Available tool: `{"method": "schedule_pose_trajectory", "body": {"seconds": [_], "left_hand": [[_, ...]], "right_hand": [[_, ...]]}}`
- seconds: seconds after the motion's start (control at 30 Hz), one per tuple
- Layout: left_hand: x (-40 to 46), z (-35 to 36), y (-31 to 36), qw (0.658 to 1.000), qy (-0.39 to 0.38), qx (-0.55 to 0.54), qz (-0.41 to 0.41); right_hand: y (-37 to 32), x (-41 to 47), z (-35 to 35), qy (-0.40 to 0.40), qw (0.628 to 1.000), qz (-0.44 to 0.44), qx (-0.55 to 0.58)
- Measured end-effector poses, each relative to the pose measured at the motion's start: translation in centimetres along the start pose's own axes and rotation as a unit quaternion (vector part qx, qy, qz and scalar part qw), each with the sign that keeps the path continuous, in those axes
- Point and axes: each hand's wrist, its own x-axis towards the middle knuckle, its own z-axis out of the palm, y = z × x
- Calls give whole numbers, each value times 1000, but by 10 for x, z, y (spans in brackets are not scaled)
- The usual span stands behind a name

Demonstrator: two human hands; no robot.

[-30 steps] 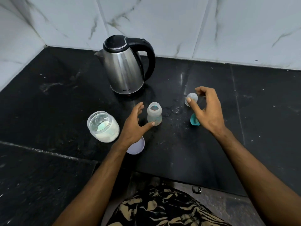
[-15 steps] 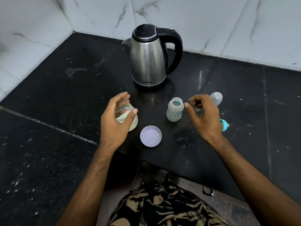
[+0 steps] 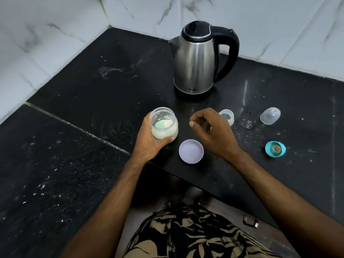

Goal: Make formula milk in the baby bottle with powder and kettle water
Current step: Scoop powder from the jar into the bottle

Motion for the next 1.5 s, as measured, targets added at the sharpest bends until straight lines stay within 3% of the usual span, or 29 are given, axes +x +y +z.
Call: {"method": "schedule_pose_trajectory", "body": {"seconds": [0.2, 0.3, 0.4, 0.47, 0.6, 0.77, 0.9, 1.07, 1.2, 1.33, 1.5], "left_hand": [[-13, 6, -6, 999, 11, -12, 32], [-18, 9, -7, 999, 19, -25, 30], [-20, 9, -7, 999, 12, -45, 8], [-22, 9, -7, 999, 13, -47, -1], [-22, 9, -8, 999, 15, -36, 1], [-20, 10, -10, 999, 11, -38, 1], [-17, 11, -16, 999, 5, -49, 4], [-15, 14, -23, 998, 18, -59, 3], [-13, 15, -27, 998, 30, -63, 6], [-13, 16, -25, 997, 36, -61, 28], [-11, 16, -28, 998, 24, -58, -2]], "right_hand": [[-29, 28, 15, -152, 986, -39, -51], [-41, 37, 30, -292, 931, -31, -215], [-52, 42, 40, -379, 868, -14, -320], [-56, 46, 44, -419, 840, 1, -345], [-58, 59, 50, -464, 822, 92, -317], [-57, 59, 52, -432, 847, 129, -283], [-58, 54, 51, -362, 884, 96, -278], [-62, 50, 52, -290, 898, 19, -331], [-66, 49, 56, -227, 914, 5, -335], [-66, 49, 59, -234, 917, 6, -324], [-63, 50, 59, -252, 915, 2, -316]]}}
